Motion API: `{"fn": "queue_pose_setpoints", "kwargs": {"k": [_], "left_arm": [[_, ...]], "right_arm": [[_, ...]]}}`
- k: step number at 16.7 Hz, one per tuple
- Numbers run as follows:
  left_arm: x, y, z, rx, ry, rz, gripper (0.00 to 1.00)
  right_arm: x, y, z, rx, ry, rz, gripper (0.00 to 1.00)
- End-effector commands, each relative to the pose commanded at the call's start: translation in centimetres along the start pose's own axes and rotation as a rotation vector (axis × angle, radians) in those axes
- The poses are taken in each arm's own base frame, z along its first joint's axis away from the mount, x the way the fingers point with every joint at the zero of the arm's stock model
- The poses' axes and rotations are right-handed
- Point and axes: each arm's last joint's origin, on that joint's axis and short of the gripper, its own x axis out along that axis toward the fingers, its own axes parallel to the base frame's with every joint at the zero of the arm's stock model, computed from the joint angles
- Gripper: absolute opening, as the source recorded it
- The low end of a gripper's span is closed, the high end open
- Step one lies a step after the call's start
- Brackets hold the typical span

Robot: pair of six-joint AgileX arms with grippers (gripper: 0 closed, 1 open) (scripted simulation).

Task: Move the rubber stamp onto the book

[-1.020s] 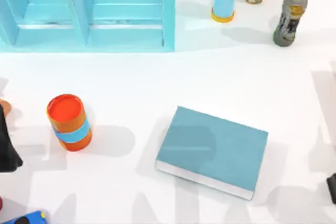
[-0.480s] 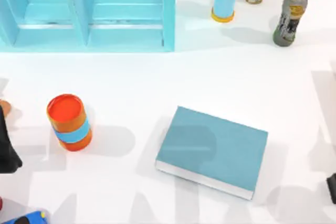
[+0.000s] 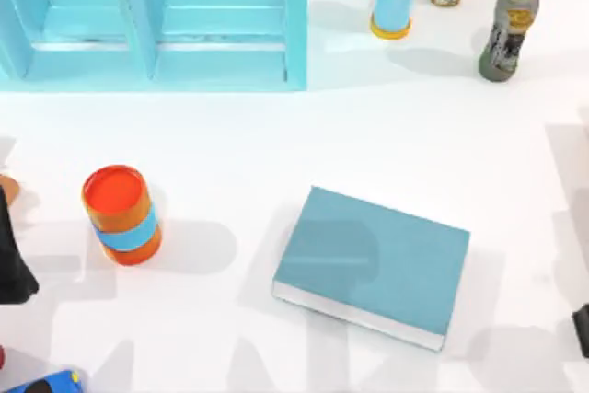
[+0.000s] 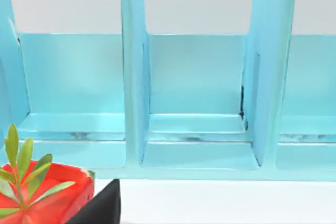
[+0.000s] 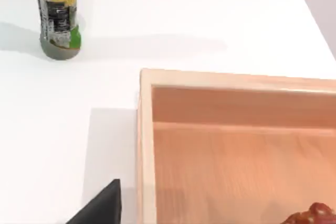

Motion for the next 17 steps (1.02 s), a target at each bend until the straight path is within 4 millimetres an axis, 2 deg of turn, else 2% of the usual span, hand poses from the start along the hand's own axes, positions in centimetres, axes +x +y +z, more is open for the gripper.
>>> {"fn": "queue_pose_setpoints", "kwargs": {"k": [3, 6, 9, 11, 14, 17], "left_arm": [[0.0, 0.0, 0.0, 0.000, 0.000, 0.000, 1.00], [0.0, 0.0, 0.0, 0.000, 0.000, 0.000, 1.00], [0.0, 0.0, 0.0, 0.000, 0.000, 0.000, 1.00], [0.0, 0.0, 0.0, 0.000, 0.000, 0.000, 1.00], [0.0, 0.0, 0.0, 0.000, 0.000, 0.000, 1.00], [0.0, 0.0, 0.0, 0.000, 0.000, 0.000, 1.00]], "right_arm": [[3.4, -2.1, 4.8, -0.030, 0.271, -0.008, 1.00], [9.1, -4.6, 7.5, -0.037, 0.558, 0.021, 1.00], [14.5, -7.2, 7.7, -0.024, 0.803, 0.069, 1.00], [17.2, -8.7, 7.1, -0.009, 0.932, 0.104, 1.00], [19.6, -10.2, 5.8, 0.014, 1.069, 0.147, 1.00], [20.3, -10.7, 5.2, 0.023, 1.115, 0.163, 1.00]]}}
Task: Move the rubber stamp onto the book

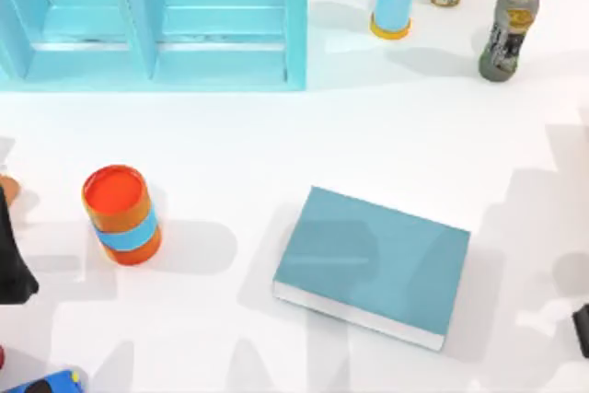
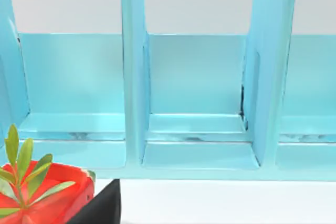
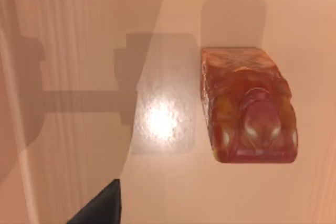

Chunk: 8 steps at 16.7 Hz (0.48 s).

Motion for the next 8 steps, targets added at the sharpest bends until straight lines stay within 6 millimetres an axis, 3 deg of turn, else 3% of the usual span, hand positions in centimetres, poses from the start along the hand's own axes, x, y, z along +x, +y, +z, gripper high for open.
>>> {"fn": "queue_pose_setpoints", "kwargs": {"k": [5, 8], "left_arm": [[0.0, 0.0, 0.0, 0.000, 0.000, 0.000, 1.00], [0.0, 0.0, 0.0, 0.000, 0.000, 0.000, 1.00]], "right_arm": [[0.1, 0.2, 0.0, -0.004, -0.001, -0.001, 1.00], [1.9, 0.0, 0.2, 0.000, 0.000, 0.000, 1.00]]}}
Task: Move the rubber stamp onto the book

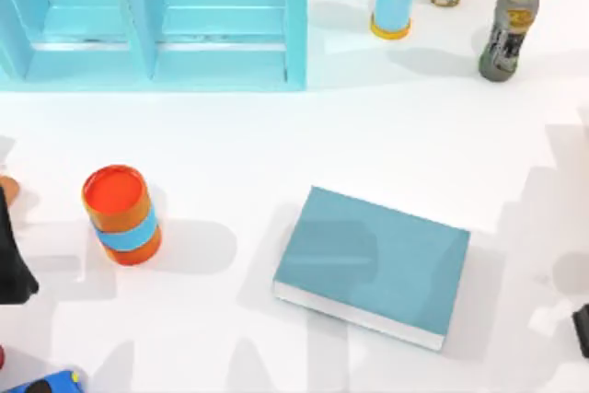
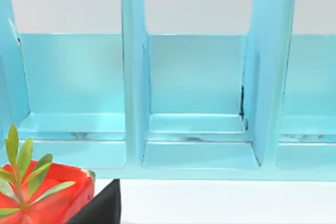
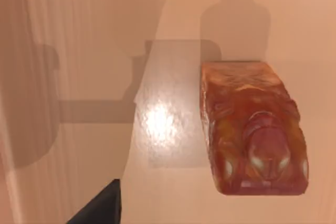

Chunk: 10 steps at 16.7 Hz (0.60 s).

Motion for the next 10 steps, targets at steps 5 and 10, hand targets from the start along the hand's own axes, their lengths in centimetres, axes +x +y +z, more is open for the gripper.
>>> {"fn": "queue_pose_setpoints", "kwargs": {"k": [5, 10], "left_arm": [[0.0, 0.0, 0.0, 0.000, 0.000, 0.000, 1.00], [0.0, 0.0, 0.0, 0.000, 0.000, 0.000, 1.00]], "right_arm": [[5.2, -0.1, 0.0, 0.000, 0.000, 0.000, 1.00], [8.1, 0.0, -0.2, 0.000, 0.000, 0.000, 1.00]]}}
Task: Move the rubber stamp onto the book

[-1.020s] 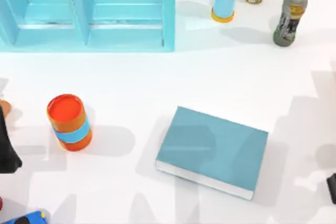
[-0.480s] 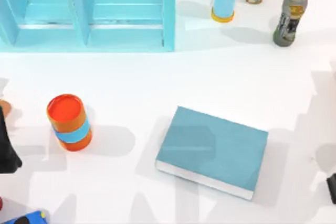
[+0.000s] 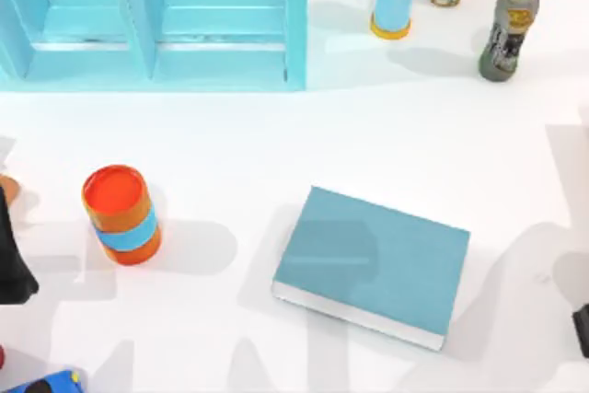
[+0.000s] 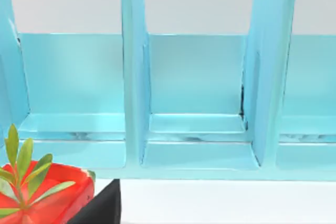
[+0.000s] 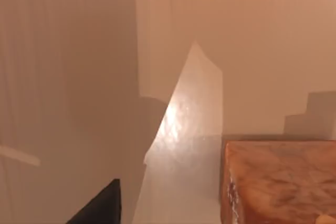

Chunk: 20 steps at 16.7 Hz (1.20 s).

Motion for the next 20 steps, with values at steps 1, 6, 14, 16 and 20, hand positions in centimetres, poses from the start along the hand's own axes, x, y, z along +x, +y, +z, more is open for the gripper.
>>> {"fn": "queue_pose_setpoints", "kwargs": {"k": [1, 6, 14, 16, 20], "left_arm": [[0.00, 0.00, 0.00, 0.000, 0.000, 0.000, 1.00], [0.00, 0.00, 0.00, 0.000, 0.000, 0.000, 1.00], [0.00, 0.00, 0.00, 0.000, 0.000, 0.000, 1.00], [0.00, 0.00, 0.00, 0.000, 0.000, 0.000, 1.00], [0.00, 0.00, 0.00, 0.000, 0.000, 0.000, 1.00]], "right_arm": [[0.00, 0.00, 0.00, 0.000, 0.000, 0.000, 1.00], [0.00, 0.00, 0.00, 0.000, 0.000, 0.000, 0.77], [0.00, 0.00, 0.00, 0.000, 0.000, 0.000, 0.17], [0.00, 0.00, 0.00, 0.000, 0.000, 0.000, 0.02], [0.00, 0.00, 0.00, 0.000, 0.000, 0.000, 0.00]]}}
